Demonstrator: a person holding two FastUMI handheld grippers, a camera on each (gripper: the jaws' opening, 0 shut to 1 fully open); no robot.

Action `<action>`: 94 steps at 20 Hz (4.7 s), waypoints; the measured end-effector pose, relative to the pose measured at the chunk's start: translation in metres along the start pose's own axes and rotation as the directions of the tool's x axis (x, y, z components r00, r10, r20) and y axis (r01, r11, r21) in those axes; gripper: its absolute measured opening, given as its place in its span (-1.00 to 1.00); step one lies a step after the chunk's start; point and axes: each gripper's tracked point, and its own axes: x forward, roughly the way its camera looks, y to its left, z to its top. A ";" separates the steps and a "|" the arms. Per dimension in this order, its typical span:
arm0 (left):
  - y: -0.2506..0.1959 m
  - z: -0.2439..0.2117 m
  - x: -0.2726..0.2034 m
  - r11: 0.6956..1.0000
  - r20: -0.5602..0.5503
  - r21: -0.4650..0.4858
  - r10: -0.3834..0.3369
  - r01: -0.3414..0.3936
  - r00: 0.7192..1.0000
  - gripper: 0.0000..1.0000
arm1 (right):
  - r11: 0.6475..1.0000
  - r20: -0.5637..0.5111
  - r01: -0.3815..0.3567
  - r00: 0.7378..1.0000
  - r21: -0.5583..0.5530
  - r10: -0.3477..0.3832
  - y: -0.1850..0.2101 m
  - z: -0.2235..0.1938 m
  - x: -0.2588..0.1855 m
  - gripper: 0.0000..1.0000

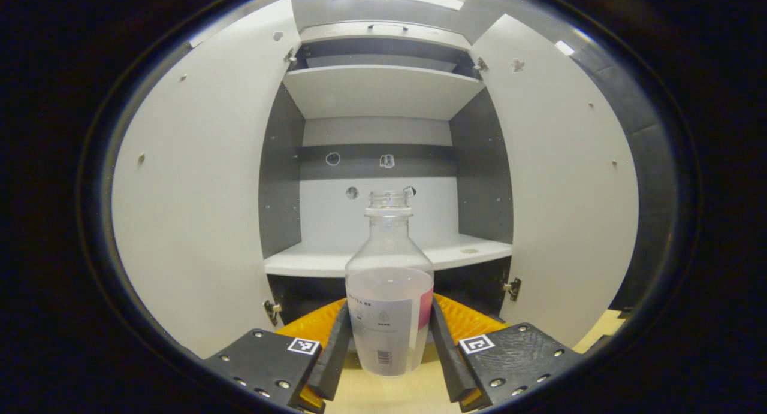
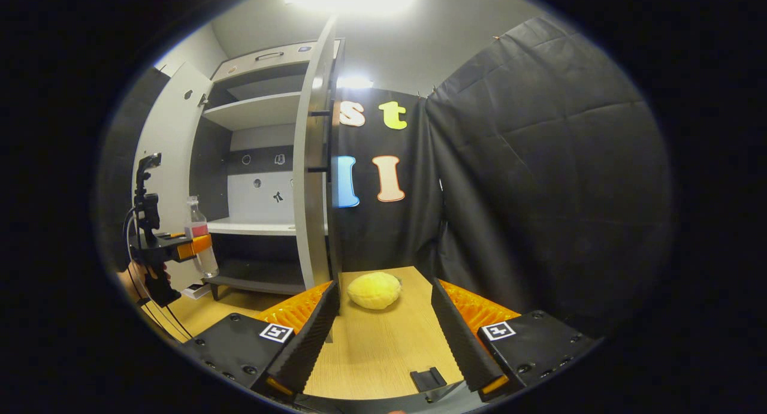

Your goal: Grasp the bottle in the cabinet with the left hand and place it on the coaster, then close the right door with the right hand and the left door with the left hand.

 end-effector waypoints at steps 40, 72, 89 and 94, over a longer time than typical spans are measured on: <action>-0.015 -0.131 -0.128 0.999 -0.152 0.005 0.050 -0.050 0.987 0.90 | 0.990 -0.031 -0.138 0.990 0.005 0.138 0.035 -0.013 -0.015 0.96; 0.213 0.077 -0.226 0.927 0.003 0.030 0.373 -0.373 0.928 0.89 | 0.983 0.119 0.182 0.976 0.001 -0.181 0.025 0.156 0.113 0.94; 0.302 0.057 -0.219 0.917 -0.011 0.003 0.399 -0.399 0.917 0.90 | 0.992 0.144 0.119 0.982 0.028 -0.122 0.114 0.156 0.094 0.83; 0.317 0.056 -0.222 0.914 -0.010 -0.004 0.407 -0.407 0.913 1.00 | 0.998 0.147 0.058 0.987 0.040 -0.063 0.150 0.155 0.101 0.92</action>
